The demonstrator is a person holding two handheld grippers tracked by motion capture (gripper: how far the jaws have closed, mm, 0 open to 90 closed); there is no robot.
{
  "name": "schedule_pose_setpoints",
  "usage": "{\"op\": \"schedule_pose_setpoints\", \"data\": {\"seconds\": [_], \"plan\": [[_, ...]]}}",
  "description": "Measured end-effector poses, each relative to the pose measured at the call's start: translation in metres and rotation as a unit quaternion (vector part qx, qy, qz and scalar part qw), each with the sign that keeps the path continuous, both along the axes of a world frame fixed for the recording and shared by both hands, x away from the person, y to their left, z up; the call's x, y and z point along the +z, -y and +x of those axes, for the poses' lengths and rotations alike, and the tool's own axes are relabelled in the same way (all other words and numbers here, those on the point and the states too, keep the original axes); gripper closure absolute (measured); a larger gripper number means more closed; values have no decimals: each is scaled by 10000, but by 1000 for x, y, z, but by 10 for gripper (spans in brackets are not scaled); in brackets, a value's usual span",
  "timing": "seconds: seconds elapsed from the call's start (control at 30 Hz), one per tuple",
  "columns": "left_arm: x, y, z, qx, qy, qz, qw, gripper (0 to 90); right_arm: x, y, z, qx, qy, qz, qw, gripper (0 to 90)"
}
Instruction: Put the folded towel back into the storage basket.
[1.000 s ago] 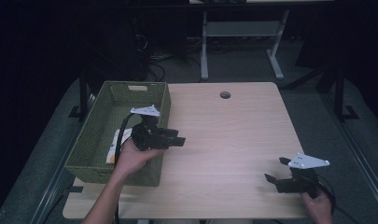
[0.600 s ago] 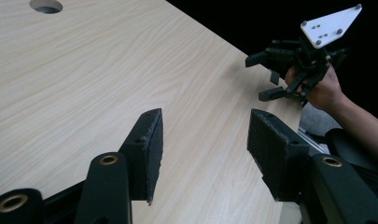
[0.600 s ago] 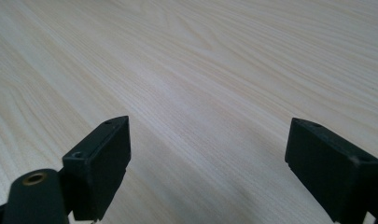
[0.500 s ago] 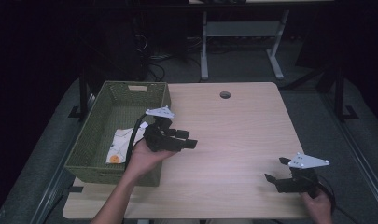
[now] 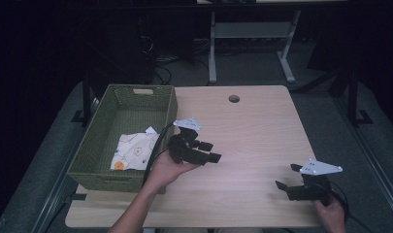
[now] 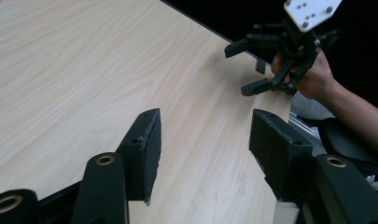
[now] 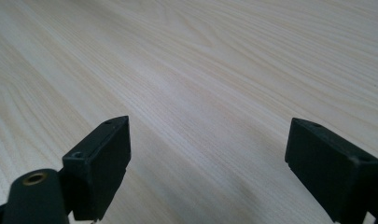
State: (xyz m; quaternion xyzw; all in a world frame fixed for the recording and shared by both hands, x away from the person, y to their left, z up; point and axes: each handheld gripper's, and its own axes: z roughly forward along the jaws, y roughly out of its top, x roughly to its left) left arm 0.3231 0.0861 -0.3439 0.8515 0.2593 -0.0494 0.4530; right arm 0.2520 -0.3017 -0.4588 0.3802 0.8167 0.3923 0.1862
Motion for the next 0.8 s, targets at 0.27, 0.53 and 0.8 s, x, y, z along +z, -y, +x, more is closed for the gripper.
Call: {"op": "schedule_pose_setpoints", "data": {"seconds": [0.27, 0.53, 0.8], "plan": [[-11, 11, -5, -5, 19, 15, 10000, 402, 0, 3, -1, -57, 19, 41, 10000, 136], [-20, 20, -10, -21, 7, 33, 10000, 398, 0, 4, -1, -46, 8, 49, 10000, 137], [-37, 35, -14, -64, -25, 85, 9999, 392, -1, 3, -1, -54, 3, 19, 10000, 136]]}}
